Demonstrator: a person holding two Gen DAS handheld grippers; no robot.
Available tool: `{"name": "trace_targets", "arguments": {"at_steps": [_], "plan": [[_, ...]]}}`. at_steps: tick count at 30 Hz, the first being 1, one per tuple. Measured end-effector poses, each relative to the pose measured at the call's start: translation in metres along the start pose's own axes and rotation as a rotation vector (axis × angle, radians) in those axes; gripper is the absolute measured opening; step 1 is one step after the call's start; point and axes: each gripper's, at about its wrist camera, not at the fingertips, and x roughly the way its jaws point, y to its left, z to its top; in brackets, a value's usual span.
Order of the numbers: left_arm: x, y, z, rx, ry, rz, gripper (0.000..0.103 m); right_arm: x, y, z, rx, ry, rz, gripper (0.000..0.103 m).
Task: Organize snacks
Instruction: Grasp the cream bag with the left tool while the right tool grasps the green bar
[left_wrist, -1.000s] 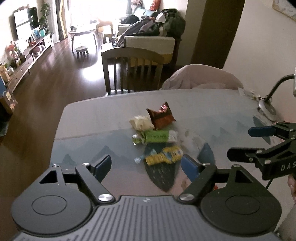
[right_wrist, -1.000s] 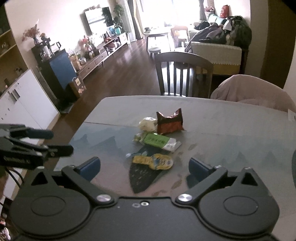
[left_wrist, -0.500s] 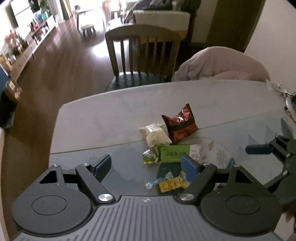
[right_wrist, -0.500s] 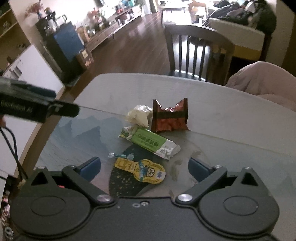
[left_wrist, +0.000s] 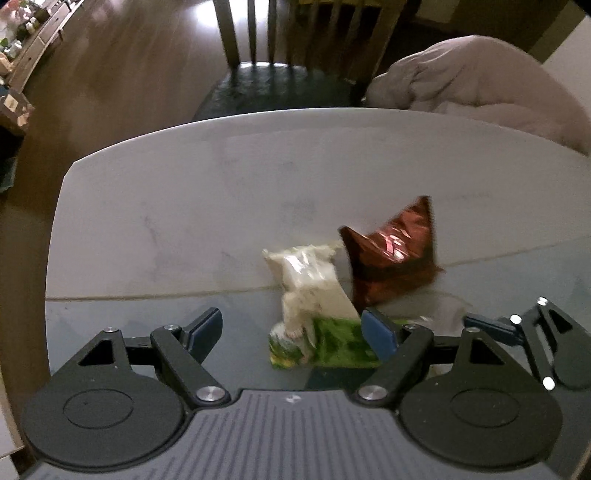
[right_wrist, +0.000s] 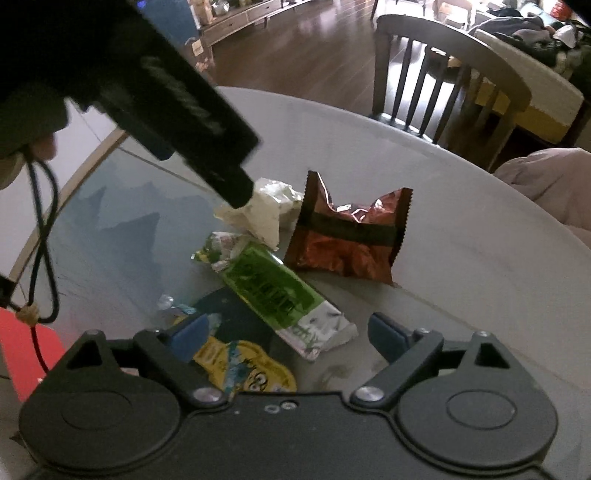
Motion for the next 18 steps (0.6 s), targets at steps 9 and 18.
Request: {"name": "trace_targets", "arguments": {"at_steps": [9,18], "plan": [[0.047,0.002,0.017,-0.053,0.076,-0.019,0.083,0.036,0.011,0.008,-0.159,0.048,-0.04,0.085],[0.071,-0.005,0.019,-0.075,0.092,-0.028,0.082,0.053,0.018,0.009,-0.192,0.05,-0.066,0.08]]}}
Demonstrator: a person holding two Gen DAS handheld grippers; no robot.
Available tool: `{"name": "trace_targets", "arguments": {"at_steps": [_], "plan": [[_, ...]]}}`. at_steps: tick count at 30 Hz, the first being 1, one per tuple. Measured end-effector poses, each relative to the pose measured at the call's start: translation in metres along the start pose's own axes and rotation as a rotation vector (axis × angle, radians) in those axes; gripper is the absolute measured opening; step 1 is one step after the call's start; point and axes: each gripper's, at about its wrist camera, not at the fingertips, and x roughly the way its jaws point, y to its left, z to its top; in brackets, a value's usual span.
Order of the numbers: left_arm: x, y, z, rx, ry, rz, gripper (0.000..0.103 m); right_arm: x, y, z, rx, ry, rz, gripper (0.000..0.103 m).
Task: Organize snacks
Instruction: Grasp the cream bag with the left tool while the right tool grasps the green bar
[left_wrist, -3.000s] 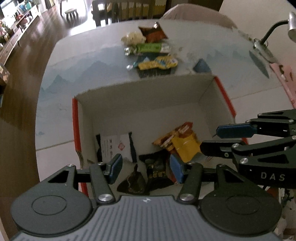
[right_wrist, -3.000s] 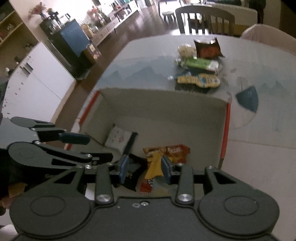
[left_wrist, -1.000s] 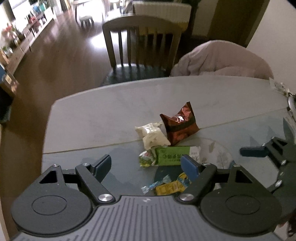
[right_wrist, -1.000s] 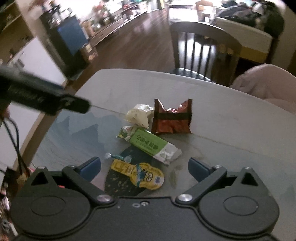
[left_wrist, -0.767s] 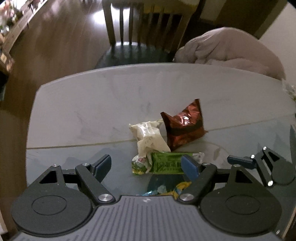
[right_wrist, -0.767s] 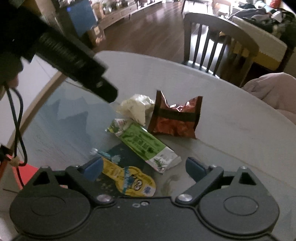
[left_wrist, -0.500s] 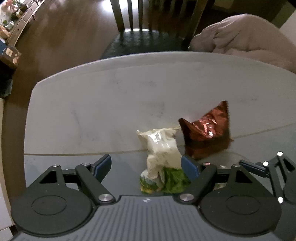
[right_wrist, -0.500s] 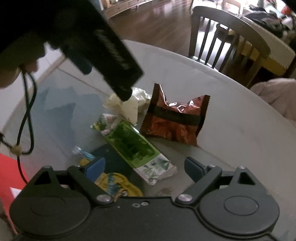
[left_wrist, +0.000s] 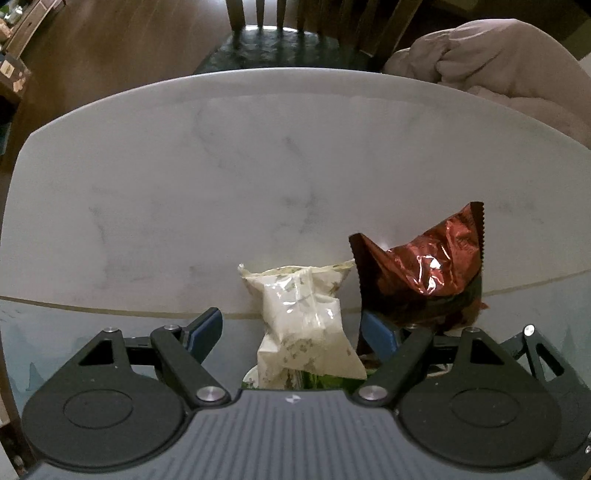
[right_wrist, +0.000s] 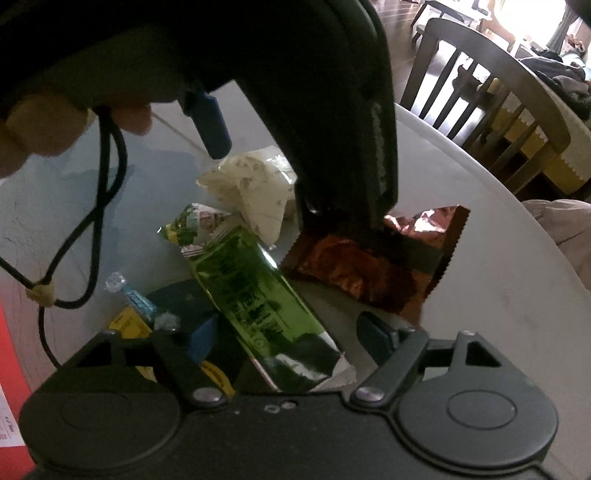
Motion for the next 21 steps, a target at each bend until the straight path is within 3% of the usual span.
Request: {"name": "trace_targets", "arguments": {"at_steps": [4,10,15,21], "plan": [[0.001,0.003,-0.005,-0.01,-0.01,-0.014,0.082,0.0,0.004,-0.001,-0.013,-0.011,0.007,0.075],[0.004,0.009,-0.009,-0.025,-0.01,-0.036,0.069,-0.008,0.007,-0.008,-0.029,-0.035,0.024,0.064],[0.007,0.012,-0.008,-0.035,-0.005,-0.064,0.048,-0.015,0.012,-0.014,-0.056,-0.051,0.018,0.057],[0.008,0.018,-0.014,-0.056,-0.016,-0.05,0.04,-0.022,0.02,-0.018,-0.093,-0.069,0.008,0.052]]}}
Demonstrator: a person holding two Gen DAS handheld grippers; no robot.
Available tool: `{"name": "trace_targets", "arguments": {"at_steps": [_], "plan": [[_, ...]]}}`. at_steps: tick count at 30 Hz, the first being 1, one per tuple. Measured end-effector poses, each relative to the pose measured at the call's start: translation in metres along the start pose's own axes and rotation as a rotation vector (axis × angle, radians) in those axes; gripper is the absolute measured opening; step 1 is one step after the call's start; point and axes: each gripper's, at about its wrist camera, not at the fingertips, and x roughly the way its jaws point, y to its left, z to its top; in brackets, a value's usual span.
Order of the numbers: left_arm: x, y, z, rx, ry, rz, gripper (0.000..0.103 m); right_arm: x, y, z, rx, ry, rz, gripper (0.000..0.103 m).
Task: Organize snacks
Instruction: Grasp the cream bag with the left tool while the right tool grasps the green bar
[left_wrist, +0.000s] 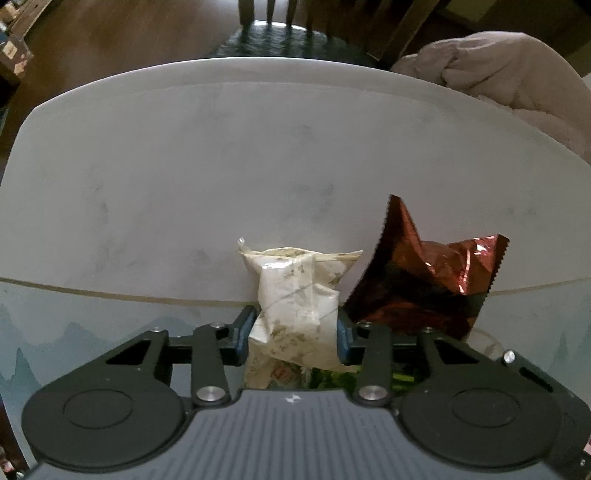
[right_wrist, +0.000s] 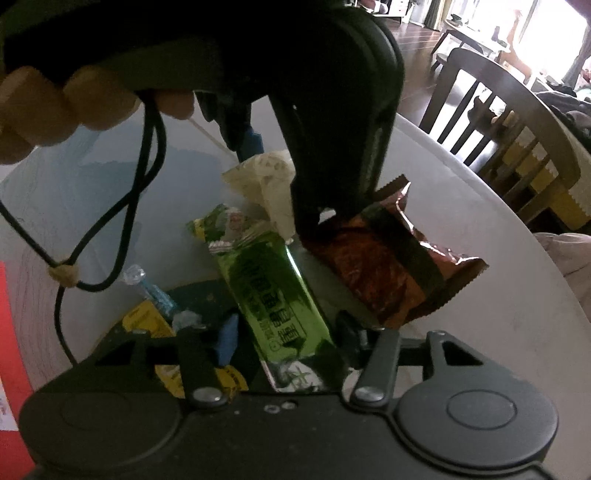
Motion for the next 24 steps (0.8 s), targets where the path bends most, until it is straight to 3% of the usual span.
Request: {"name": "trace_targets", "arguments": {"at_steps": [5,14,24], "plan": [[-0.009,0.008,-0.007,-0.03,-0.03,-0.007,0.039,-0.009,0.003,0.0,0.013,-0.016,-0.015,0.044],[-0.044,0.026,-0.019,-0.085,-0.092,-0.035,0.039,-0.039,-0.001,-0.004,0.127,-0.054,-0.002,0.044],[-0.107,0.028,-0.052,-0.043,-0.19,-0.06,0.039,-0.102,0.012,-0.007,0.222,-0.111,-0.042,0.044]]}}
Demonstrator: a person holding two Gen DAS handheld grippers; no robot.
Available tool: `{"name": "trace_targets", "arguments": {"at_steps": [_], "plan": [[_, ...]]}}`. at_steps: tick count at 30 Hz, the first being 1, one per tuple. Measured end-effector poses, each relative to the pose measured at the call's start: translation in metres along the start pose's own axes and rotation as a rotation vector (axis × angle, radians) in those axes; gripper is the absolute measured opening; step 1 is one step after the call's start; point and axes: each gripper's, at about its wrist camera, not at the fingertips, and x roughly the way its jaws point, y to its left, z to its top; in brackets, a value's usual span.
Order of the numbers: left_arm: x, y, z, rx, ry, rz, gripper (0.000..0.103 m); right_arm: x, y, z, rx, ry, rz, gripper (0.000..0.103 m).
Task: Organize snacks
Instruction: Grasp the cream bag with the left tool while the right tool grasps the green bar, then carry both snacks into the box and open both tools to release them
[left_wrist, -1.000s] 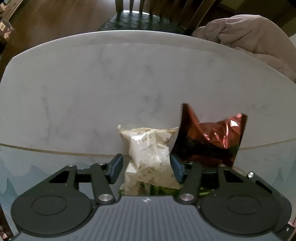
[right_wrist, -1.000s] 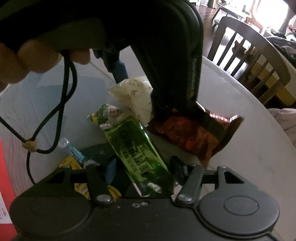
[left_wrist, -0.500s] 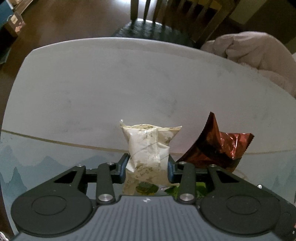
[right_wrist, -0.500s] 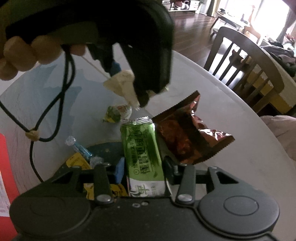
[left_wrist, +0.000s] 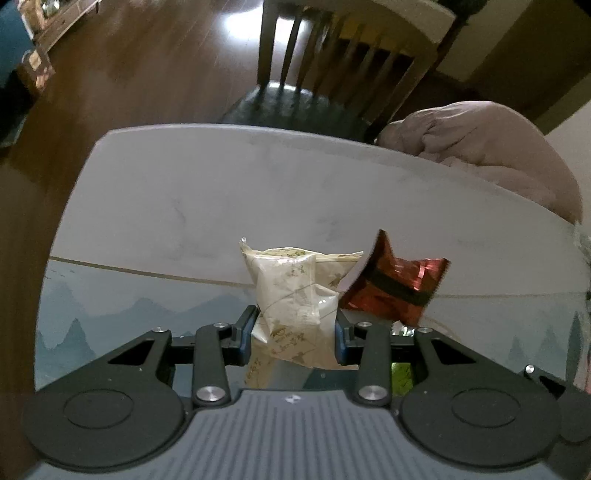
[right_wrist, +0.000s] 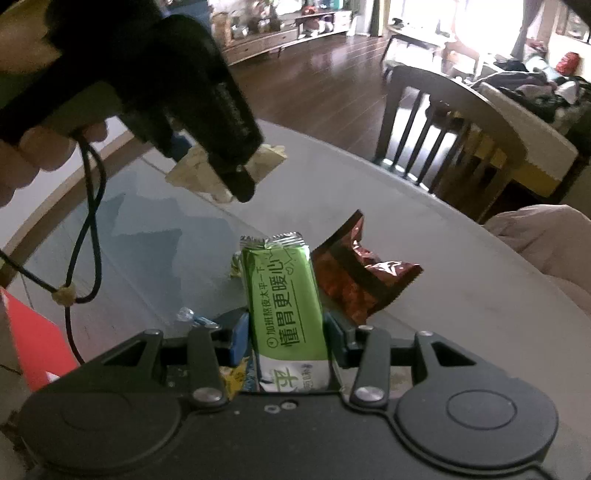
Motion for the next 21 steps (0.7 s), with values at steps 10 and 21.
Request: {"name": "trace_targets", "arguments": {"at_steps": [10,21], "plan": [[-0.085,-0.014,-0.041,0.077,-0.109,-0.022,0.039,-0.075,0.011,-0.003,0.164,-0.063,-0.019,0.044],[-0.137,-0.006,-0.103,0.151,-0.136,-0.034,0.039,-0.124,0.05,-0.031,0.27,-0.085,-0.012,0.044]]}}
